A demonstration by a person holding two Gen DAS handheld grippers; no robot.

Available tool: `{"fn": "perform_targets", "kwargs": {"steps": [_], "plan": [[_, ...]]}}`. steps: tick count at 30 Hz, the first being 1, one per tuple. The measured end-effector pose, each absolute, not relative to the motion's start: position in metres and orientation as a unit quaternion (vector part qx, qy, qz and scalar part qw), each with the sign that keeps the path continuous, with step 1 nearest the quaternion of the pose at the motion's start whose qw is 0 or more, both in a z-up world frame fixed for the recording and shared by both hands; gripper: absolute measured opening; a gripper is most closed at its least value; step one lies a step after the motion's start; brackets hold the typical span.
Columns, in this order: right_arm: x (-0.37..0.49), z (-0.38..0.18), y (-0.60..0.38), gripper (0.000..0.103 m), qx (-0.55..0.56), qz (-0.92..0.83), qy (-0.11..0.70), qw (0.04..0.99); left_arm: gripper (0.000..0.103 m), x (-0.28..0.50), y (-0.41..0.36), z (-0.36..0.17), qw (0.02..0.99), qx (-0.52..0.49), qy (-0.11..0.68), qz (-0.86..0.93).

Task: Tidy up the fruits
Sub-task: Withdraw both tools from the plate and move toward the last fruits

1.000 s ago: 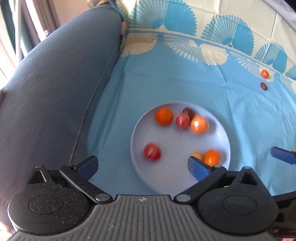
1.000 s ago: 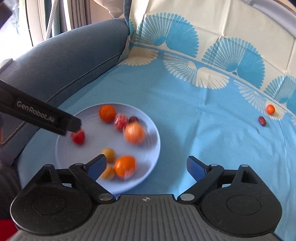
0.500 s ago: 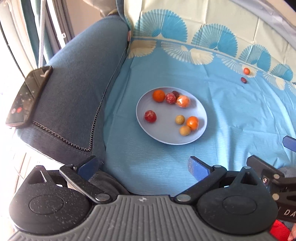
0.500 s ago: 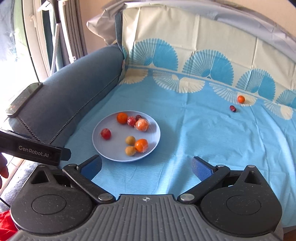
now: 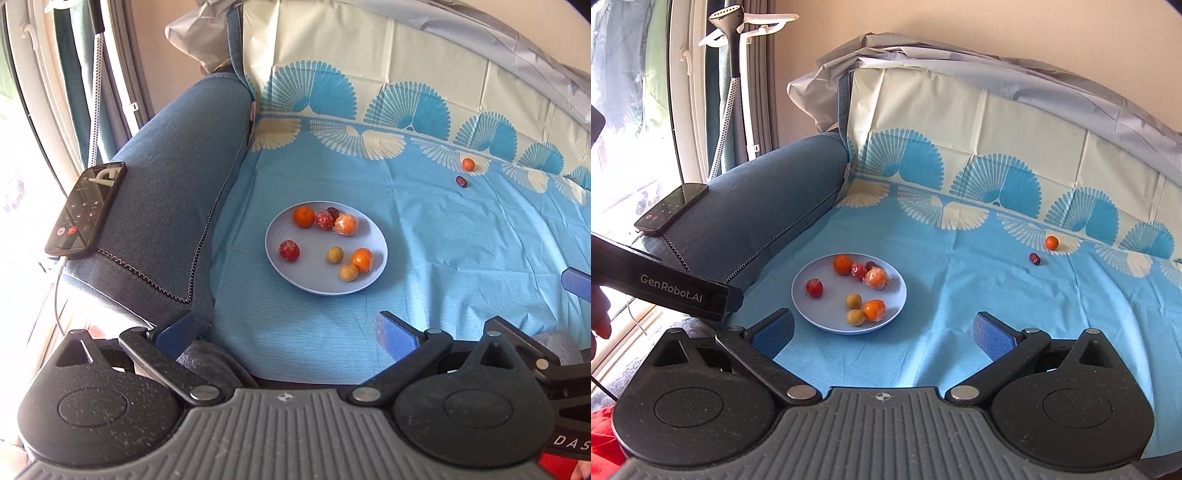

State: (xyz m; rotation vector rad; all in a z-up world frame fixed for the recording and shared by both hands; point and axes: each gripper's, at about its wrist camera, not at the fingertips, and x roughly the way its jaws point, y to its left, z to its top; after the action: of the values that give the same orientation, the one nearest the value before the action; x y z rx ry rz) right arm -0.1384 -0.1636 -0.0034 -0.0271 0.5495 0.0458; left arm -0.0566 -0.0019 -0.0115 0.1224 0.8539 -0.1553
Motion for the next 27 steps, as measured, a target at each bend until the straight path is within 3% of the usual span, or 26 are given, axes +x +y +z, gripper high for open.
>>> {"fn": "perform_targets", "kwargs": {"steps": [27], "plan": [[-0.1413,-0.0035,-0.1592,0.102,-0.019,0.024,0.273,0.962,0.103,-0.0597,-0.0009,-0.0080,0.907,0.059,0.410,-0.076]]}}
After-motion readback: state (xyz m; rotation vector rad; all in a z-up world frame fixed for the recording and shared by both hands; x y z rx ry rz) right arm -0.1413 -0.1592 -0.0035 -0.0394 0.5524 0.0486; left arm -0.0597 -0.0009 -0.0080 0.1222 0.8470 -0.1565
